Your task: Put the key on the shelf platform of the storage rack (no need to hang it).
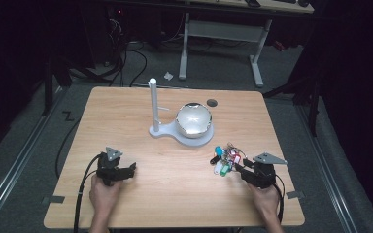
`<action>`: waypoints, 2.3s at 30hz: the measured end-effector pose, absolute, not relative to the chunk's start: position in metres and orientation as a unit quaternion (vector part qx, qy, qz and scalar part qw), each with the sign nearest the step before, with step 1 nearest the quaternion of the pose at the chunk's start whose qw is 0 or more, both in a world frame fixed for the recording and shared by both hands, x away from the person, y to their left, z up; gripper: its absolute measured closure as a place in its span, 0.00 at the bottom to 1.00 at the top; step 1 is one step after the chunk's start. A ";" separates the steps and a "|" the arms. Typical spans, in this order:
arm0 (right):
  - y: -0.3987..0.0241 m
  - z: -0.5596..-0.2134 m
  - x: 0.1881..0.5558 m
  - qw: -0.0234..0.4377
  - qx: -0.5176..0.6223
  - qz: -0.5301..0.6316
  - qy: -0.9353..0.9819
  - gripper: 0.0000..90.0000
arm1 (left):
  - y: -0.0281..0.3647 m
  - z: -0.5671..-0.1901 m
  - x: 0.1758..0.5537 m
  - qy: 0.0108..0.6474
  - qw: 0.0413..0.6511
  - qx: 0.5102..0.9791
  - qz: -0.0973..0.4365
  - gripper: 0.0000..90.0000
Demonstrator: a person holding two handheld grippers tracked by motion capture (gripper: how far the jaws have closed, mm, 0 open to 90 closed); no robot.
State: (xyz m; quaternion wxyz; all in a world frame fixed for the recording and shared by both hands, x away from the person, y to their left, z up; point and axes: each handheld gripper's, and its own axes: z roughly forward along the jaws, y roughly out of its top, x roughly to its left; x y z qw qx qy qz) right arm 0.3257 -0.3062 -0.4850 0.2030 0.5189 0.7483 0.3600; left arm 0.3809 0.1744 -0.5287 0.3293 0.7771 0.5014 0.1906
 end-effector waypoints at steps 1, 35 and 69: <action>-0.303 -0.485 0.328 0.201 0.513 0.360 0.753 0.65 | 0.174 -0.529 0.381 0.501 0.329 0.777 0.191 0.20; -0.271 -0.509 0.367 0.177 0.495 0.315 0.790 0.75 | 0.174 -0.529 0.381 0.501 0.329 0.777 0.191 0.20; -0.284 -0.471 0.359 0.181 0.457 0.388 0.780 0.95 | 0.174 -0.529 0.381 0.501 0.329 0.777 0.191 0.20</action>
